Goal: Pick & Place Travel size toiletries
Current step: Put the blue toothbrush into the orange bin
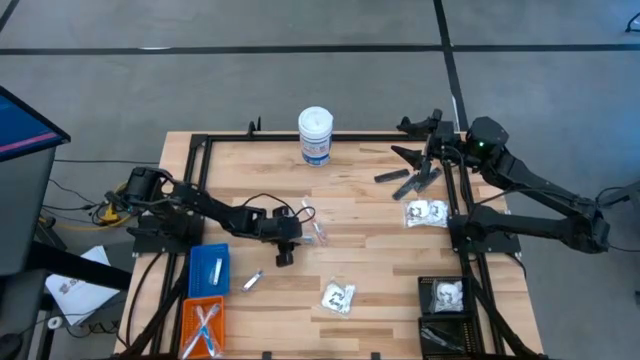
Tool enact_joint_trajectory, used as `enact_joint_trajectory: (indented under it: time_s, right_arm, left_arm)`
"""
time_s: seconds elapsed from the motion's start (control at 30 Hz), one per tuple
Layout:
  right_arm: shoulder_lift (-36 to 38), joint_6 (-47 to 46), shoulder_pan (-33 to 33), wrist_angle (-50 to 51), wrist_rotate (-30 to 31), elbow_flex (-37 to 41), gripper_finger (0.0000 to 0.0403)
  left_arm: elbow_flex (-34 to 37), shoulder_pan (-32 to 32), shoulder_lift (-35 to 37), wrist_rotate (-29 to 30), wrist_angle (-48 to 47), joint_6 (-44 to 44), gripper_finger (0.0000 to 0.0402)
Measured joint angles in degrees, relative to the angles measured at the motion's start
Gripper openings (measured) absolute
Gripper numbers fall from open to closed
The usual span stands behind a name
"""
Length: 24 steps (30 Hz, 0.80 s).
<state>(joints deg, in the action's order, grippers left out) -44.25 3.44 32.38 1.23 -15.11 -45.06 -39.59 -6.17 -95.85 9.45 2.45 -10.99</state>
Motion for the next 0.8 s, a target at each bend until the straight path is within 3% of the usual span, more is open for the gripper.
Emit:
enact_joint_trajectory:
  time_s: [0.23, 0.37, 0.8]
  right_arm:
    - [0.00, 0.04, 0.00, 0.00, 0.01, 0.00, 0.0276]
    - [0.00, 0.05, 0.00, 0.00, 0.02, 0.00, 0.0276]
    - [0.00, 0.13, 0.00, -0.13, 0.01, 0.00, 0.0276]
  left_arm:
    - [0.00, 0.50, 0.02, -0.02, -0.25, -1.05, 0.0014]
    - [-1.60, 0.48, 0.02, 0.17, -3.71, -5.64, 0.0015]
    - [-28.08, -4.26, 0.11, 0.17, -49.05, -19.32, 0.0007]
